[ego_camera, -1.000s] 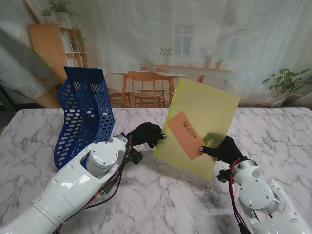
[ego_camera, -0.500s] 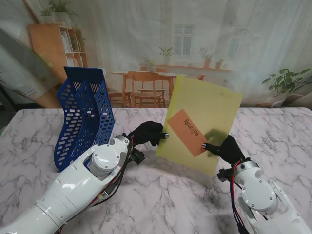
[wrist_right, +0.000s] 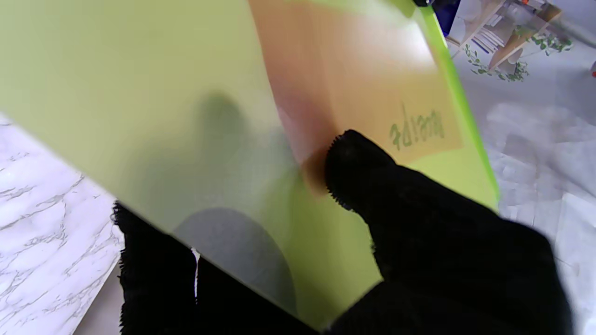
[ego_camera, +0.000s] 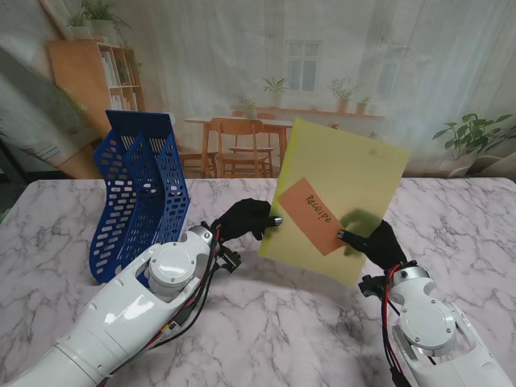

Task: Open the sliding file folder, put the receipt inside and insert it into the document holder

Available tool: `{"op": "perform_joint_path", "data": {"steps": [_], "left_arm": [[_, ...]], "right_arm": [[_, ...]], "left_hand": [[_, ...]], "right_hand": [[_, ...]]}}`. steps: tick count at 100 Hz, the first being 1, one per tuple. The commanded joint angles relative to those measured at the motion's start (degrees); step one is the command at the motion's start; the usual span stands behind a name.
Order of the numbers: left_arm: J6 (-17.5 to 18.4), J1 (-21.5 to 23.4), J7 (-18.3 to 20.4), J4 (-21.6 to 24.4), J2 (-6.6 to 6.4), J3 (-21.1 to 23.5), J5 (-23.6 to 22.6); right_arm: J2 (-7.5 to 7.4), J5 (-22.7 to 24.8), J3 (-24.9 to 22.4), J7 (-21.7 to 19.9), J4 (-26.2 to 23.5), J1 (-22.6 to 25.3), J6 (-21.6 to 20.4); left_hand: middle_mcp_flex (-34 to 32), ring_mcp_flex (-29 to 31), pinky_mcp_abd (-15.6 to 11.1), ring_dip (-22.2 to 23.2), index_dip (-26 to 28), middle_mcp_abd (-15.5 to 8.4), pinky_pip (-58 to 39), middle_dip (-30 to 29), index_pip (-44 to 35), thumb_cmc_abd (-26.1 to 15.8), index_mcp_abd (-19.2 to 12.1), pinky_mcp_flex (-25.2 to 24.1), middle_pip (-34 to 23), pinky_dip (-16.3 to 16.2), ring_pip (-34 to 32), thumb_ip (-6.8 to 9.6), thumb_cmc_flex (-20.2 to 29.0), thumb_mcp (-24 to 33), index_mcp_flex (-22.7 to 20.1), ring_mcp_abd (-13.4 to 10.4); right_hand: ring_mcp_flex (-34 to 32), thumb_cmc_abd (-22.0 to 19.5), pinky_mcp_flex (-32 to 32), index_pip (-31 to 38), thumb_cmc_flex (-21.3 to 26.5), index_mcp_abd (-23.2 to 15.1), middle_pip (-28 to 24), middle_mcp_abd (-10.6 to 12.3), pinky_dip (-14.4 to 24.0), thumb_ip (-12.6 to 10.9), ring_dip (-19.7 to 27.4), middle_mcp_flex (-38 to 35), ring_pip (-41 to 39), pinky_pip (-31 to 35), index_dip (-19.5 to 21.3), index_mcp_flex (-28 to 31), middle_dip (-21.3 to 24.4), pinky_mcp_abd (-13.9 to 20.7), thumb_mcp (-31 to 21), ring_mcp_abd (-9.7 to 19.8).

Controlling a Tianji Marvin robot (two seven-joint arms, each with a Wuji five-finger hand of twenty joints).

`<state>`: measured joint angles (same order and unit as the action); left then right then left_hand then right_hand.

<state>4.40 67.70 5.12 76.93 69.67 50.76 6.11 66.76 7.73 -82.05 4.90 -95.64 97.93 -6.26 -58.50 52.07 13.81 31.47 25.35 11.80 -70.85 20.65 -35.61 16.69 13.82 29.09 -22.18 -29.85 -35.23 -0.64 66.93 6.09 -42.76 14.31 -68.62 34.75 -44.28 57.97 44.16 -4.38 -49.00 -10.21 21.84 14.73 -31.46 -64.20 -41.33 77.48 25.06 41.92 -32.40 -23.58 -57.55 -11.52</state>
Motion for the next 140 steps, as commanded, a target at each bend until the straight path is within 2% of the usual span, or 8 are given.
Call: {"op": "perform_joint_path", "data": {"steps": [1,15,27,50,62,70,82,140], "left_arm": [[-0.60,-0.32,2.08,0.55,0.00,-0.42,-0.20],[-1.71,-0.79,4.24,0.97,-0.22,-0.97,1.44],[-2.38,-0.83,2.56,1.36,0.41,-1.72,1.47],[-0.69,0.13,-2.65,2.25,1.07,-1.66,-1.87],[0.52,1.61,-4.44,4.13,0.73,-0.18,-4.07],[1.32,2.82,-5.83,5.71,0.51,0.96,-5.62],[2.57,4.22,-6.99,7.85,0.12,2.47,-7.31],[8.84,7.75,-11.70,14.72,-0.54,9.50,-11.28]], "right_arm": [[-0.07,0.13,0.38,-1.22,0.27,-0.03,0.34],[-0.33,0.41,0.53,-2.22,0.32,-0.21,0.14],[-0.53,0.51,0.79,-3.06,0.30,-0.36,0.11],[-0.33,-1.53,0.55,-3.00,0.08,-0.10,-0.36],[-0.16,-2.19,0.07,-2.39,-0.32,0.45,-1.37],[-0.05,-2.40,-0.24,-1.88,-0.66,0.78,-2.09],[0.10,-2.98,-0.51,-1.30,-1.06,0.97,-2.91],[1.30,-1.98,-1.67,4.50,1.15,0.24,-6.84]], "left_hand": [[3.21,-1.92,-3.83,-1.96,-1.70,-0.65,0.93,-2.64,5.75,-1.18,-2.44,-1.24,1.89,0.62,2.94,0.57,-1.08,-1.74,2.40,-0.61],[7.69,-5.00,-3.32,-4.49,-4.72,0.13,2.68,-4.85,15.59,-1.89,-1.40,-3.23,3.67,0.05,5.86,0.17,-6.88,1.10,4.85,-0.63],[-0.48,0.99,-3.66,-4.35,-0.98,-1.06,-1.47,-2.36,2.81,-2.74,-3.49,1.88,1.07,-0.20,0.61,0.61,5.45,-0.38,-3.32,-0.24],[-4.34,5.86,-4.97,-4.93,1.02,-0.09,-4.56,-1.44,-4.55,-1.63,-5.18,8.64,-0.93,1.64,-2.93,0.20,5.74,1.05,-5.13,0.30],[-5.31,7.52,-5.19,-5.97,1.79,0.31,-4.90,-1.85,-4.84,-0.90,-4.84,10.81,-0.80,2.77,-3.16,0.01,5.31,2.16,-5.68,0.40],[-5.63,8.07,-5.08,-6.89,2.12,0.52,-4.84,-2.26,-4.69,-0.49,-4.69,11.58,-0.60,3.67,-3.03,-0.16,4.93,3.00,-6.03,0.50],[-5.92,8.61,-5.34,-7.78,2.65,0.43,-4.93,-2.48,-4.70,-0.13,-4.87,12.31,-0.52,4.54,-3.06,-0.32,4.48,3.93,-6.26,0.31],[-7.06,10.44,-5.92,-9.02,5.21,0.45,-5.75,-2.51,-5.35,1.11,-5.53,14.52,-0.73,5.88,-3.62,-0.73,3.13,6.42,-6.74,0.01]], "right_hand": [[-3.10,-0.12,-1.49,4.66,3.04,-6.73,-2.33,1.04,1.11,-0.99,-1.25,-2.26,-2.85,1.99,3.56,6.62,-1.54,1.68,-4.90,1.54],[-3.55,-0.06,-1.86,4.42,2.96,-7.12,-2.21,1.17,1.33,-1.04,-1.69,-2.67,-2.83,2.04,4.35,7.21,-2.15,1.71,-5.14,1.65],[-3.25,-0.34,-1.74,4.07,2.83,-7.27,-1.88,1.37,1.38,-0.99,-1.78,-2.50,-2.42,1.87,4.70,7.13,-2.31,1.86,-5.05,1.64],[7.01,-1.36,7.29,-0.97,1.71,-3.97,7.64,1.39,-0.45,-1.34,2.82,7.60,11.14,-4.75,-1.54,-3.44,2.02,1.17,1.01,-0.38],[14.89,-0.16,14.47,-8.70,-7.74,-0.40,6.88,0.61,-1.68,-1.51,5.52,17.54,14.19,-8.10,-4.17,-7.46,6.39,0.45,0.91,-1.54],[20.84,-1.25,18.53,-17.37,-14.24,1.78,7.85,0.21,-1.45,-7.05,6.86,23.84,14.54,-9.08,1.43,-8.98,9.13,0.20,0.14,-1.86],[30.24,-1.40,25.56,-21.98,-19.80,2.83,11.54,0.59,-2.12,-6.51,8.97,32.38,17.42,-12.37,0.06,-14.93,11.73,0.48,2.78,-1.57],[48.88,-6.79,41.59,-27.35,-26.08,5.11,19.34,3.23,-3.21,-6.41,18.61,52.35,31.02,-27.39,-8.16,-33.76,16.75,9.14,19.66,3.07]]}}
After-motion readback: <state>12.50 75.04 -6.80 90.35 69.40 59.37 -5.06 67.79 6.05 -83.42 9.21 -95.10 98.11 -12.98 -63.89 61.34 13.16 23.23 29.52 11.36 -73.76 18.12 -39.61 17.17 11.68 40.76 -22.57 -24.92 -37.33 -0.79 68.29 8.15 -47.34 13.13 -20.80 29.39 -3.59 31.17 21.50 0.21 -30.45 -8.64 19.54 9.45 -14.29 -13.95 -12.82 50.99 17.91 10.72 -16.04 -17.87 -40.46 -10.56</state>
